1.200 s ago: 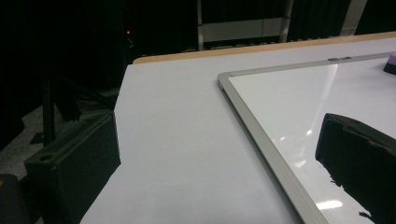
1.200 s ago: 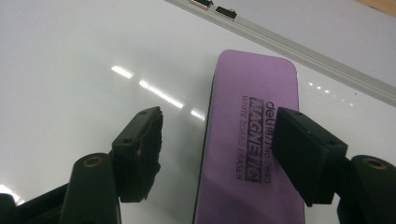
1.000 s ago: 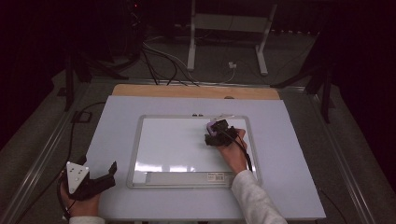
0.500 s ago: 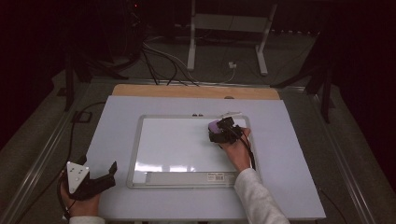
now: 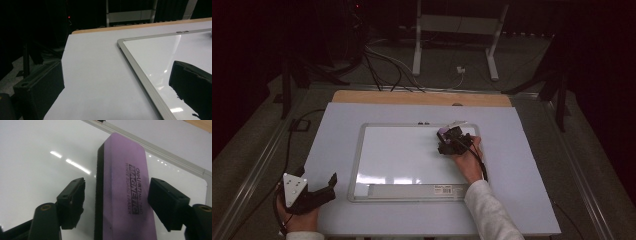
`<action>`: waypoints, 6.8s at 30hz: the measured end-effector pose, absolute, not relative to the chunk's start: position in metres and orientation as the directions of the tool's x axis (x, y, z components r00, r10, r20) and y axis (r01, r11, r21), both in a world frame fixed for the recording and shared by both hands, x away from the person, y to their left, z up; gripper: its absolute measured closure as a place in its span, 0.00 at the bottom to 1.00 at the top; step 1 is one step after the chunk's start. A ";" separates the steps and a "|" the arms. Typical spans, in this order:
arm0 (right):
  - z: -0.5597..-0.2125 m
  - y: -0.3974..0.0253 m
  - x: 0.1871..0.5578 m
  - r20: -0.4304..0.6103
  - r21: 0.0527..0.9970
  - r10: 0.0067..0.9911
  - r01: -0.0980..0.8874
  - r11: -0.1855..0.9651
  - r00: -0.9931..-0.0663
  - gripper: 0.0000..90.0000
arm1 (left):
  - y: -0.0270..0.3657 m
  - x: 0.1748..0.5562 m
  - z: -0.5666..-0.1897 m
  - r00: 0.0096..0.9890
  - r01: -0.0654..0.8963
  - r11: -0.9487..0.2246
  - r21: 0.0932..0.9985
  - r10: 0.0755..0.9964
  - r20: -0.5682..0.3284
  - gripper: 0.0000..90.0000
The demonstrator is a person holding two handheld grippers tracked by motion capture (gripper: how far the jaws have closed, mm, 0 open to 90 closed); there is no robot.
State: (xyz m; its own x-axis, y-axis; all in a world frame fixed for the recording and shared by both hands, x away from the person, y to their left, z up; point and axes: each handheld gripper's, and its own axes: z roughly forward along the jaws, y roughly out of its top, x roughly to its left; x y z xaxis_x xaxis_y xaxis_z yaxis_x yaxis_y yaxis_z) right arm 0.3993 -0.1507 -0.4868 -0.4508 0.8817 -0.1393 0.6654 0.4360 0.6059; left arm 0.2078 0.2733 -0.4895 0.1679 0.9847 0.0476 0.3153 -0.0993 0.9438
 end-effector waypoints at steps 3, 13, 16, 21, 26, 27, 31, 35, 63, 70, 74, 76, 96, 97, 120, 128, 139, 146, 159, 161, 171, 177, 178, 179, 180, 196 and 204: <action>-0.488 -0.152 0.402 -0.148 0.589 0.883 0.678 0.440 -0.445 0.34 | 0.273 0.208 -0.489 0.168 0.315 -0.100 0.944 0.985 0.048 0.01; -0.485 -0.162 0.403 -0.140 0.605 0.911 0.695 0.389 -0.388 0.69 | 0.273 0.208 -0.489 0.167 0.316 -0.100 0.944 0.985 0.049 0.01; -0.483 -0.162 0.402 -0.139 0.618 0.912 0.686 0.384 -0.385 0.70 | 0.274 0.208 -0.489 0.167 0.317 -0.102 0.943 0.985 0.051 0.01; -0.481 -0.161 0.399 -0.131 0.623 0.913 0.684 0.380 -0.387 0.70 | 0.274 0.207 -0.489 0.168 0.317 -0.102 0.943 0.985 0.050 0.01; -0.469 -0.161 0.393 -0.114 0.657 0.922 0.668 0.349 -0.370 0.70 | 0.274 0.208 -0.489 0.167 0.316 -0.101 0.943 0.985 0.049 0.01; -0.467 -0.162 0.392 -0.113 0.662 0.923 0.665 0.346 -0.368 0.70 | 0.273 0.208 -0.489 0.167 0.317 -0.101 0.943 0.985 0.049 0.01; -0.459 -0.166 0.387 -0.073 0.682 0.937 0.668 0.297 -0.342 0.70 | 0.273 0.208 -0.489 0.167 0.316 -0.100 0.943 0.985 0.049 0.01; -0.454 -0.171 0.384 -0.026 0.688 0.950 0.684 0.243 -0.311 0.70 | 0.273 0.207 -0.489 0.169 0.317 -0.104 0.943 0.984 0.052 0.01; -0.449 -0.218 0.355 0.092 0.676 0.979 0.733 0.074 -0.184 0.70 | 0.273 0.208 -0.489 0.167 0.318 -0.103 0.942 0.985 0.051 0.01; -0.451 -0.220 0.343 0.091 0.668 0.980 0.740 0.073 -0.179 0.70 | 0.273 0.208 -0.490 0.167 0.319 -0.103 0.942 0.985 0.051 0.01; -0.452 -0.221 0.335 0.091 0.667 0.980 0.742 0.073 -0.178 0.70 | 0.273 0.208 -0.489 0.167 0.319 -0.103 0.942 0.985 0.051 0.01; -0.453 -0.221 0.332 0.086 0.667 0.980 0.741 0.077 -0.179 0.70 | 0.273 0.208 -0.489 0.167 0.320 -0.105 0.942 0.984 0.052 0.01; -0.464 -0.222 0.305 0.089 0.644 0.979 0.760 0.084 -0.183 0.70 | 0.273 0.207 -0.489 0.164 0.320 -0.105 0.942 0.985 0.054 0.01; -0.464 -0.223 0.304 0.091 0.642 0.979 0.762 0.080 -0.180 0.70 | 0.273 0.207 -0.489 0.165 0.319 -0.106 0.942 0.985 0.055 0.01; -0.479 -0.235 0.283 0.124 0.599 0.985 0.800 0.020 -0.118 0.70 | 0.272 0.207 -0.490 0.164 0.323 -0.109 0.940 0.985 0.059 0.01; -0.488 -0.235 0.276 0.106 0.611 0.989 0.791 0.018 -0.104 0.70 | 0.272 0.207 -0.490 0.163 0.323 -0.110 0.940 0.985 0.059 0.01; -0.487 -0.238 0.267 0.075 0.602 0.993 0.798 0.024 -0.086 0.71 | 0.272 0.207 -0.490 0.163 0.323 -0.109 0.940 0.985 0.058 0.01; -0.486 -0.240 0.261 0.056 0.600 0.995 0.799 0.027 -0.076 0.71 | 0.272 0.207 -0.489 0.163 0.321 -0.107 0.941 0.985 0.057 0.01; -0.486 -0.241 0.261 0.055 0.597 0.996 0.802 0.024 -0.071 0.70 | 0.273 0.207 -0.489 0.163 0.322 -0.107 0.941 0.985 0.057 0.01; -0.486 -0.241 0.262 0.053 0.596 0.996 0.802 0.031 -0.078 0.69 | 0.272 0.207 -0.489 0.164 0.321 -0.108 0.941 0.985 0.058 0.01; -0.477 -0.251 0.262 0.144 0.704 0.974 0.710 0.023 -0.174 0.26 | 0.272 0.207 -0.489 0.164 0.322 -0.108 0.940 0.985 0.057 0.01; -0.468 -0.256 0.260 0.086 0.782 0.966 0.617 0.086 -0.243 0.12 | 0.273 0.207 -0.489 0.163 0.323 -0.109 0.940 0.985 0.058 0.01; -0.466 -0.258 0.260 0.078 0.796 0.964 0.598 0.093 -0.255 0.11 | 0.273 0.207 -0.490 0.164 0.323 -0.109 0.940 0.985 0.058 0.01; -0.465 -0.260 0.259 0.063 0.809 0.963 0.578 0.105 -0.264 0.09 | 0.273 0.207 -0.490 0.164 0.323 -0.109 0.940 0.985 0.058 0.01; -0.463 -0.262 0.258 0.054 0.820 0.960 0.561 0.114 -0.275 0.07 | 0.273 0.207 -0.490 0.164 0.323 -0.109 0.940 0.985 0.058 0.01; -0.464 -0.297 0.246 0.043 0.915 0.910 0.382 0.130 -0.413 0.02 | 0.273 0.206 -0.488 0.171 0.318 -0.106 0.942 0.984 0.054 0.01; -0.472 -0.311 0.237 0.031 0.925 0.907 0.356 0.134 -0.421 0.02 | 0.270 0.206 -0.487 0.199 0.313 -0.122 0.942 0.978 0.061 0.01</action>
